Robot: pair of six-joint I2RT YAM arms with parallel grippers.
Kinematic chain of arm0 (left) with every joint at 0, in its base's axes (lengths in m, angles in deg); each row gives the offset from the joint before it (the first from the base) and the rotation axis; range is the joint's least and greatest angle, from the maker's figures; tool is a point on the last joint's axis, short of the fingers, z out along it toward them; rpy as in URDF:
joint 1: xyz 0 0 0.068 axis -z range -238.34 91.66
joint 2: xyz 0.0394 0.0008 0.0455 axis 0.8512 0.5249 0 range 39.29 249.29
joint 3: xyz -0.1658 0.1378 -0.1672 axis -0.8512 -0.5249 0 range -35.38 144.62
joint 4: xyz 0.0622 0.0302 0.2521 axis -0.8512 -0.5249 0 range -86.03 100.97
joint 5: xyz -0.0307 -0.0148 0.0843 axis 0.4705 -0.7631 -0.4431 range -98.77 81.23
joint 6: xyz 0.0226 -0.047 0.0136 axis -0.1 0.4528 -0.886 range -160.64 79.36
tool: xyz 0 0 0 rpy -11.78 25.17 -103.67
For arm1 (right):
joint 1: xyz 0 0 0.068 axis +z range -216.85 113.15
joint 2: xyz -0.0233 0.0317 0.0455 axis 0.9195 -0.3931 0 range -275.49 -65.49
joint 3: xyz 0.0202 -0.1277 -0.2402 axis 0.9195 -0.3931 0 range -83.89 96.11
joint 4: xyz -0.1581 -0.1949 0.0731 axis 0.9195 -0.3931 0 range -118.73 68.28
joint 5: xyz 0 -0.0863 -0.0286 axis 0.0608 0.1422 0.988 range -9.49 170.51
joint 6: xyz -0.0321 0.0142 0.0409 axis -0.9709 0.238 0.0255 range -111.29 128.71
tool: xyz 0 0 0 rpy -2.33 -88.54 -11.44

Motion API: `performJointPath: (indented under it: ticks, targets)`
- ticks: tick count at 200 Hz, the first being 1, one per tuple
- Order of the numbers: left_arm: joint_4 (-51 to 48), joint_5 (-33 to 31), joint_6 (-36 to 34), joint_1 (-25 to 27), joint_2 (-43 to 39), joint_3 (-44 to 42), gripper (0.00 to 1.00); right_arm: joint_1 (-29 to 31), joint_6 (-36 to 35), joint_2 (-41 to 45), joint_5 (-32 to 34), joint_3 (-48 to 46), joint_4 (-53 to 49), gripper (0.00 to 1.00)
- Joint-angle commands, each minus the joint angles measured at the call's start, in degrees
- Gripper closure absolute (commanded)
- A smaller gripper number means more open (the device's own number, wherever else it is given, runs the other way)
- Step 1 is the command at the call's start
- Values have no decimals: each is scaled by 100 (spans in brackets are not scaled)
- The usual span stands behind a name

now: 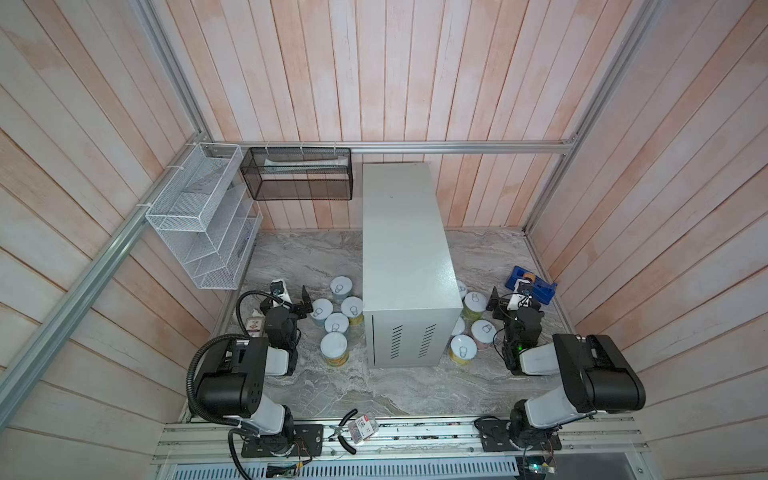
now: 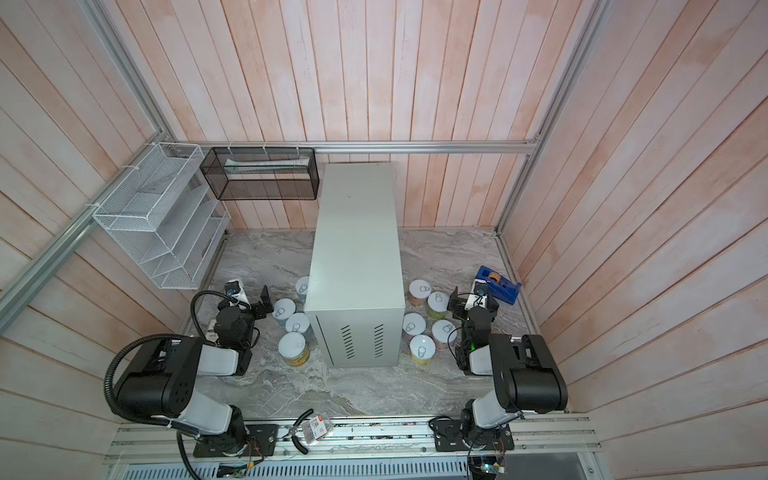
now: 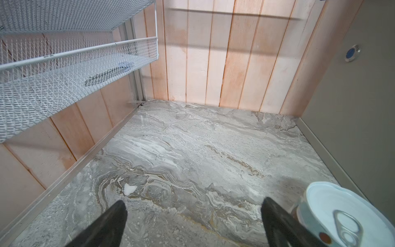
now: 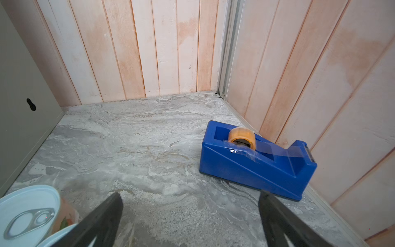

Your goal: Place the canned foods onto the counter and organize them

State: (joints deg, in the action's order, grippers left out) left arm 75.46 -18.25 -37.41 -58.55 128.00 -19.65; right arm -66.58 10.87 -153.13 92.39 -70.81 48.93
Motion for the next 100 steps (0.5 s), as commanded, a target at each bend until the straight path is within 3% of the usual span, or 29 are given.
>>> performJointPath:
  ticks: [1, 100]
  targets:
    - [-8, -11, 37, 12, -20, 44, 0, -27, 62, 36, -54, 36, -15, 2]
    - [46, -11, 36, 21, -42, 11, 0, -27, 65, 36, -56, 29, -9, 2]
